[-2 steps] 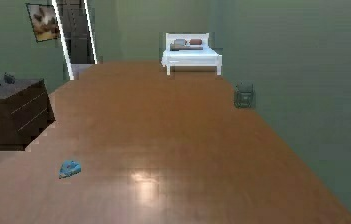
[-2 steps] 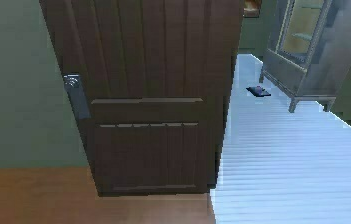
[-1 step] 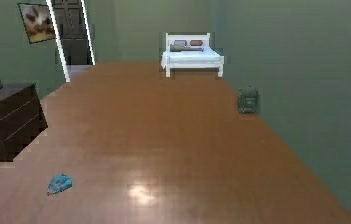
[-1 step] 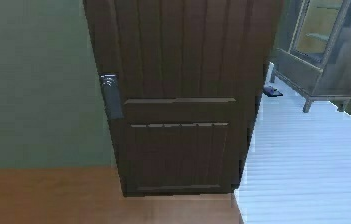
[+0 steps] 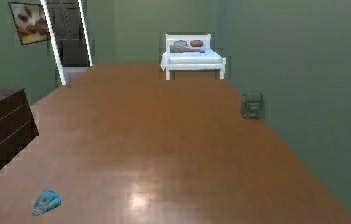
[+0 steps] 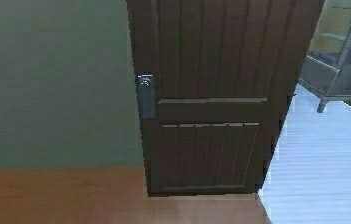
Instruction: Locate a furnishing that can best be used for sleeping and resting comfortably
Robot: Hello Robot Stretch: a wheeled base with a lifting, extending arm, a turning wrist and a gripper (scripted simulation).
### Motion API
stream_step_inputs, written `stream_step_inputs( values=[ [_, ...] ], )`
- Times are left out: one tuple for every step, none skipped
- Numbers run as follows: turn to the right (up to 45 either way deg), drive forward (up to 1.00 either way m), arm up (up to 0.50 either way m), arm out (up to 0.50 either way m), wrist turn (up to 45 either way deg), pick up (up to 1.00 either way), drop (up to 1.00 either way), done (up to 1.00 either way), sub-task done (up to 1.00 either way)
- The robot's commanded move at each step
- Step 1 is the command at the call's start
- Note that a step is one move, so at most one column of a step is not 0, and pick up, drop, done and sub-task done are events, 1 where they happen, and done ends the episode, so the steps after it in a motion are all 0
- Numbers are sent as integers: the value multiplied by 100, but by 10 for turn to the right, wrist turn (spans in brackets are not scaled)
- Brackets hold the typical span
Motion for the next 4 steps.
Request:
stream_step_inputs(
  values=[
    [60,0,0,0,0,0,0,0,0],
    [0,100,0,0,0,0,0,0,0],
    [0,100,0,0,0,0,0,0,0],
    [0,100,0,0,0,0,0,0,0]
  ],
)
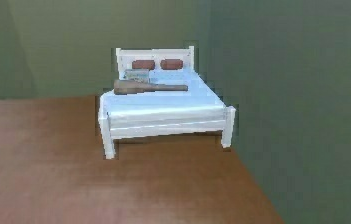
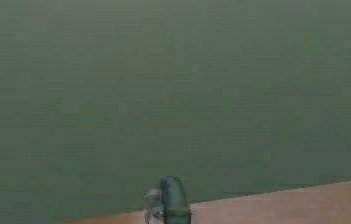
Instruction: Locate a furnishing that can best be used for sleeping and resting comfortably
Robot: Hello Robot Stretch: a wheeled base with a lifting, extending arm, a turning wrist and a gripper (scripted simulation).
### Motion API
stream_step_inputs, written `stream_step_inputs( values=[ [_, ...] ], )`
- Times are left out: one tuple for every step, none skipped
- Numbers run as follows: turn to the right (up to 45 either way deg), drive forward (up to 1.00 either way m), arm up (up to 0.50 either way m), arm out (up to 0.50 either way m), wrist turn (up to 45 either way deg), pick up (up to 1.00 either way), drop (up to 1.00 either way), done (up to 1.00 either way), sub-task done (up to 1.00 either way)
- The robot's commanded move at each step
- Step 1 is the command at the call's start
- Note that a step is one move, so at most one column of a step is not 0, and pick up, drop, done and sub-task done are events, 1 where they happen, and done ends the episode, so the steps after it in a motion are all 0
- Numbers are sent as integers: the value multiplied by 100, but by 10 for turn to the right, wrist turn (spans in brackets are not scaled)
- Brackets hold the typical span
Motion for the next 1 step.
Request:
stream_step_inputs(
  values=[
    [0,10,0,0,0,0,0,0,0]
  ],
)
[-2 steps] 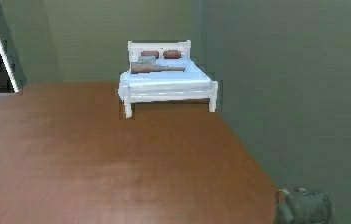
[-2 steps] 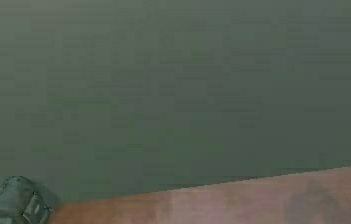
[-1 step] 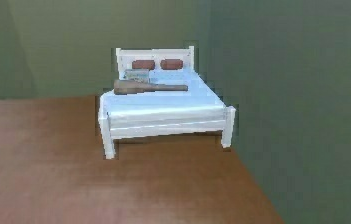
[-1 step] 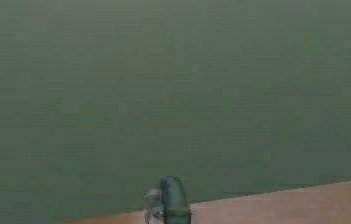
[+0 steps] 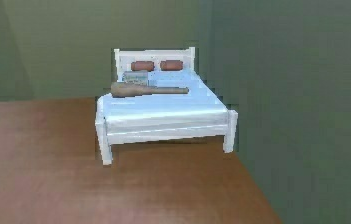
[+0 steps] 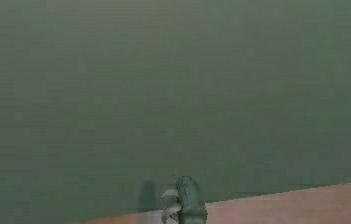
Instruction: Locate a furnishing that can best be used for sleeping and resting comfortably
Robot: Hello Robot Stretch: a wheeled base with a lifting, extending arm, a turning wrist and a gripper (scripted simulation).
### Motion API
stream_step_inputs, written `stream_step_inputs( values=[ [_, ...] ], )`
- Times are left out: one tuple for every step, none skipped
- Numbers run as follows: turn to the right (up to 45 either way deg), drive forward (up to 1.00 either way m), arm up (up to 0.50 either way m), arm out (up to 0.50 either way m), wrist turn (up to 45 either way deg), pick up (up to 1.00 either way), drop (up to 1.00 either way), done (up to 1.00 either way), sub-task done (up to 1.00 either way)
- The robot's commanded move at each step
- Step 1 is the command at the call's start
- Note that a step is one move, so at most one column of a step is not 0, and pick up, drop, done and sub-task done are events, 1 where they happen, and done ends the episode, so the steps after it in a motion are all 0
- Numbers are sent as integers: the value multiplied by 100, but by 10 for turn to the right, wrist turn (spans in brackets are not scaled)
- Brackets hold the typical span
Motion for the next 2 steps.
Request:
stream_step_inputs(
  values=[
    [30,0,0,0,0,0,0,0,0],
    [0,100,0,0,0,0,0,0,0]
  ],
)
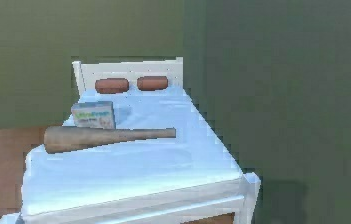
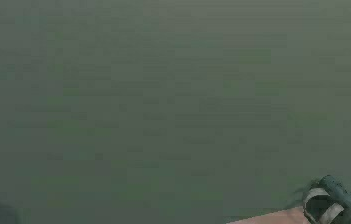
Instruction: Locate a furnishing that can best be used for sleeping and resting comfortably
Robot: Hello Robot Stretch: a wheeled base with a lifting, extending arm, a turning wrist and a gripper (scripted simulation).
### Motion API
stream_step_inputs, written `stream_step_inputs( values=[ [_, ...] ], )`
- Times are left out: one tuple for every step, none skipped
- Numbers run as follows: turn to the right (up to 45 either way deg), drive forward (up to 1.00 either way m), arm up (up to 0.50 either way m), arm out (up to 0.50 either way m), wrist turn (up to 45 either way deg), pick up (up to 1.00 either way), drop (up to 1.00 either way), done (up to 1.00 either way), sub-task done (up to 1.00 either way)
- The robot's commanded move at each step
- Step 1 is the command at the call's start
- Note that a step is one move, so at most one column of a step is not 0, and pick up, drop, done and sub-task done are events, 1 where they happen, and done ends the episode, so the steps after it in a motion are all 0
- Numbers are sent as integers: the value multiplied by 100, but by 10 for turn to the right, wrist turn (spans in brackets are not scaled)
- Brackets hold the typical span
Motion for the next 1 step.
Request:
stream_step_inputs(
  values=[
    [30,0,0,0,0,0,0,0,0]
  ],
)
